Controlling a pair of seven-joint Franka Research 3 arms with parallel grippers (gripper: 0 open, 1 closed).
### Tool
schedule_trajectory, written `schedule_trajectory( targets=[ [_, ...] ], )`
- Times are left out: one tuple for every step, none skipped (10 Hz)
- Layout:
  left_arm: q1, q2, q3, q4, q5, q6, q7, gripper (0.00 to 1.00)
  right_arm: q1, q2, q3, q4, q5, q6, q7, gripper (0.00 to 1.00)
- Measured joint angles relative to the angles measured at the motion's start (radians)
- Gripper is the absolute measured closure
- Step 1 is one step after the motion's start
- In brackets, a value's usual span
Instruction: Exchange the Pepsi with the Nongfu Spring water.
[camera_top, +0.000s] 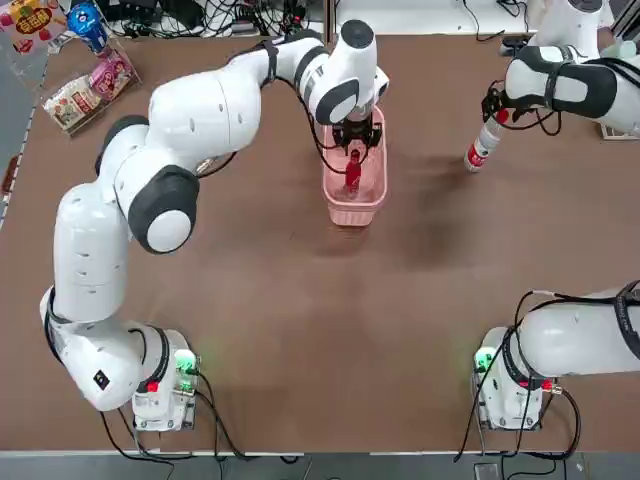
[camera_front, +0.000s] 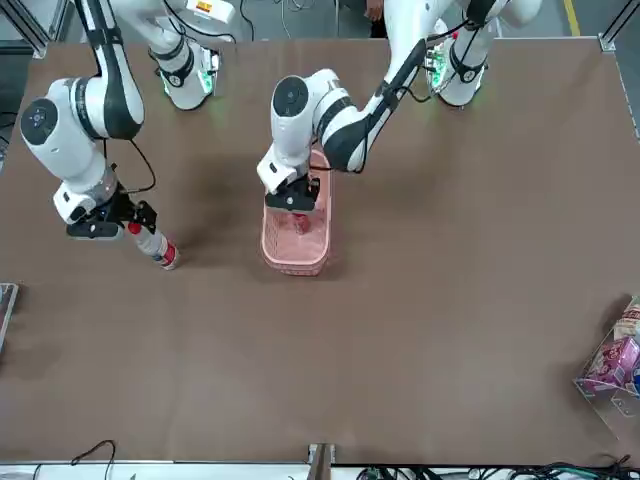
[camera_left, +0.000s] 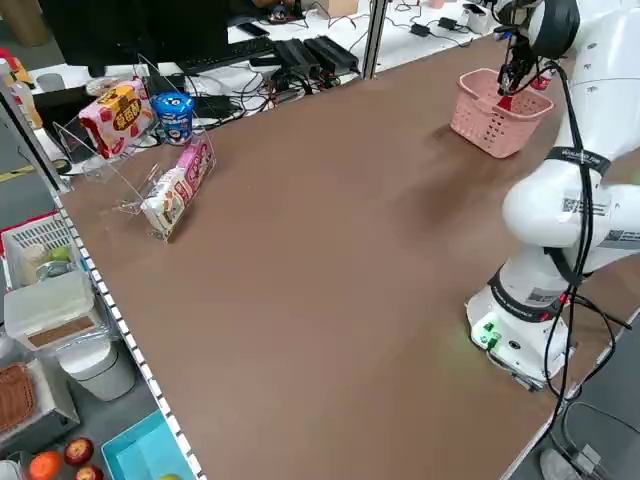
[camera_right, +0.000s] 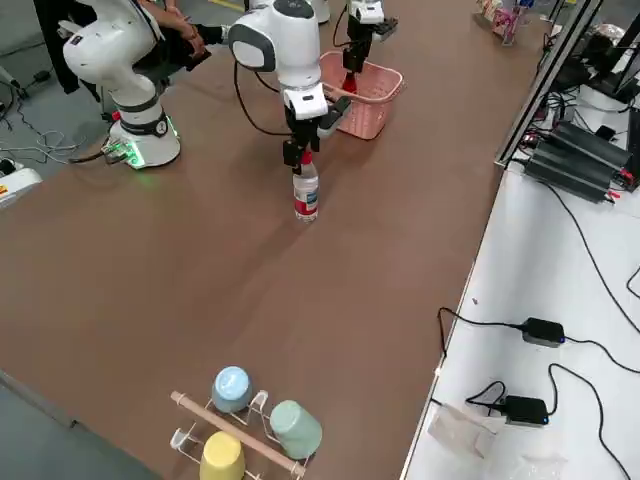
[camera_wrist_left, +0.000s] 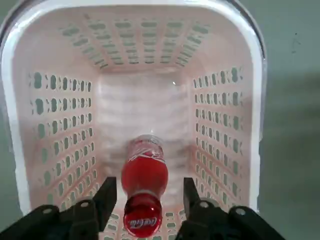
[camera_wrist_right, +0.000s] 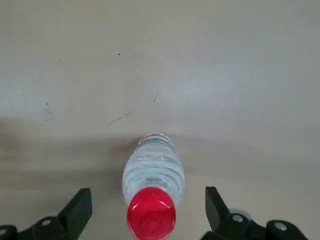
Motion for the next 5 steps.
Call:
schedule_trajectory(
  targets=[
    [-0.010, 0.005, 0.000, 0.000, 0.000, -0.002, -0.001, 0.38, 0.000, 0.000, 0.001, 0.000, 0.000, 0.000, -0.019, 0.02],
    [-0.022, 0.008, 0.000, 0.000, 0.000, -0.008, -0.008, 0.38, 0.000, 0.000, 0.001, -0.001, 0.000, 0.000, -0.032, 0.05],
    [-0.030, 0.008, 0.000, 0.000, 0.000, -0.016, -0.012, 0.39, 0.000, 0.000, 0.001, -0.002, 0.000, 0.000, -0.039, 0.11],
    [-0.032, 0.008, 0.001, 0.000, 0.000, -0.024, -0.012, 0.39, 0.000, 0.000, 0.001, -0.004, 0.000, 0.000, -0.041, 0.17],
    [-0.031, 0.008, 0.003, 0.000, 0.000, -0.030, -0.012, 0.39, 0.000, 0.000, 0.001, -0.006, 0.000, 0.000, -0.042, 0.18]
  ],
)
